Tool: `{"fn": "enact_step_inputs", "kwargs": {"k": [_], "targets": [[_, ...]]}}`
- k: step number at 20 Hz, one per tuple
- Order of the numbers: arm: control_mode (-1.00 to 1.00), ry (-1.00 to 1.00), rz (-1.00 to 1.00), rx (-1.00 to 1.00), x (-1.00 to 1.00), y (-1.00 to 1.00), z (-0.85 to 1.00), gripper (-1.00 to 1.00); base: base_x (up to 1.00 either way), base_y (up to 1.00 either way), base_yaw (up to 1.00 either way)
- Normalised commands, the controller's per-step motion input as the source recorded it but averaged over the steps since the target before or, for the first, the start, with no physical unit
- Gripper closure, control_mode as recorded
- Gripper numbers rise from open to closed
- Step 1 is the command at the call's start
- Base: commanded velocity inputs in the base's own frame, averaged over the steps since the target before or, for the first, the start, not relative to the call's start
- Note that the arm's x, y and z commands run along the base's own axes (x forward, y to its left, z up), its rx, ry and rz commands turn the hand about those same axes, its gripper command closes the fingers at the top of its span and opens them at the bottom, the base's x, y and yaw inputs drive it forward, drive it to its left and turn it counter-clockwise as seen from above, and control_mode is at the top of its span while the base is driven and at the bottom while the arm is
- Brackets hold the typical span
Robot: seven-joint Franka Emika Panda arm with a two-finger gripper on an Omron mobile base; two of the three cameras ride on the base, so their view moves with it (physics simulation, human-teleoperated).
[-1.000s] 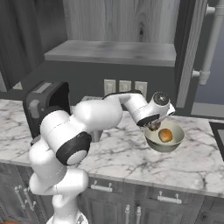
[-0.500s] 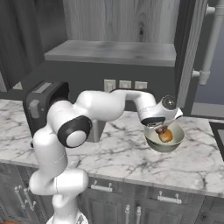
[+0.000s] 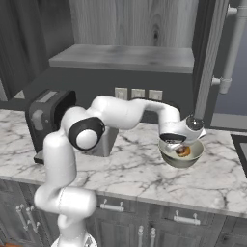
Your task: Pick the potatos from the cabinet and place them in one bowl. Pick the mango from the sink and place it in the other bowl.
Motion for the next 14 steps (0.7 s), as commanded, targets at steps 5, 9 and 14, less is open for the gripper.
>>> {"fn": "enact_step_inputs", "kwargs": {"k": [5, 9, 14], "targets": [[-1.0, 0.0, 0.0, 0.0, 0.11, -0.08, -0.08, 1.0, 0.0, 0.0, 0.0], [-1.0, 0.0, 0.0, 0.0, 0.21, -0.08, -0.02, 1.0, 0.0, 0.0, 0.0], [-1.0, 0.0, 0.0, 0.0, 0.02, 0.0, 0.0, -1.0, 0.0, 0.0, 0.0]]}}
